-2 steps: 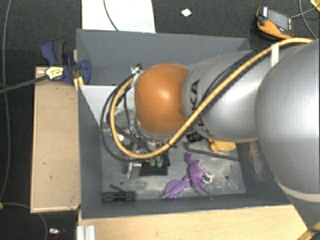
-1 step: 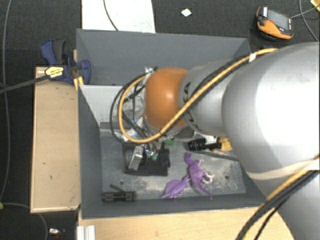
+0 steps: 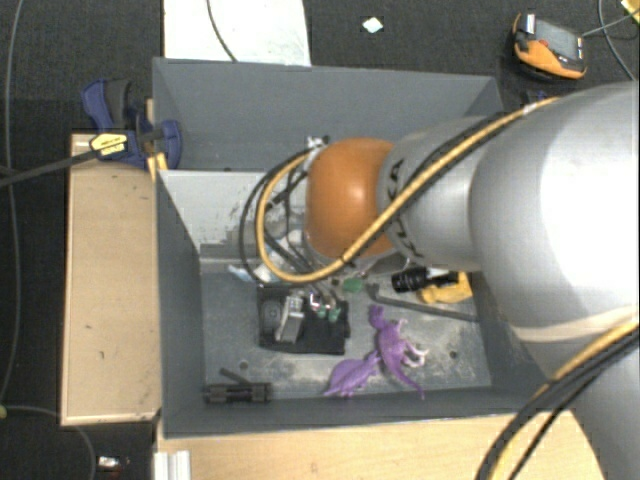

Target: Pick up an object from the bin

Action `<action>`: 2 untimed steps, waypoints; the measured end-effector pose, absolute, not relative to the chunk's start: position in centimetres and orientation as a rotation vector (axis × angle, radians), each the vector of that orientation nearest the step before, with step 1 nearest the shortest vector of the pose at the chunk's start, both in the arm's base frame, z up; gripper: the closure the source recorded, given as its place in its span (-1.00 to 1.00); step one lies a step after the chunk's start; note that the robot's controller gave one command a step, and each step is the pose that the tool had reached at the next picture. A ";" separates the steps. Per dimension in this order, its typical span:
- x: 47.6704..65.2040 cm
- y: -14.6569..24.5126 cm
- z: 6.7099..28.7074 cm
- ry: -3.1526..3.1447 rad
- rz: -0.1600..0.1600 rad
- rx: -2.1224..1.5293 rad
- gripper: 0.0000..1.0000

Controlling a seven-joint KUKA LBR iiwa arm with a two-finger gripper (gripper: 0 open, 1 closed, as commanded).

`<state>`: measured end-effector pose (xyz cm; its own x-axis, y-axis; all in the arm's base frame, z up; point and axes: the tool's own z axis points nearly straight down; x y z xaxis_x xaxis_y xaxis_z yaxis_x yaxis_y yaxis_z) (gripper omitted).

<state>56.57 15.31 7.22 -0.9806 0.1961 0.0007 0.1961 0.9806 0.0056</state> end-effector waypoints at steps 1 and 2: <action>56.6 17.3 7.2 -3.095 -0.011 -0.529 -1.00; 56.6 15.6 7.4 -3.124 -0.013 -0.319 -1.00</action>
Offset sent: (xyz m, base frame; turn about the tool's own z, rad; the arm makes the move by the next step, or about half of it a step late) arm 0.0000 0.0008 -0.0001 0.0077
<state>56.58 15.59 7.36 -0.9794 0.2019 0.0026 0.2019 0.9794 0.0083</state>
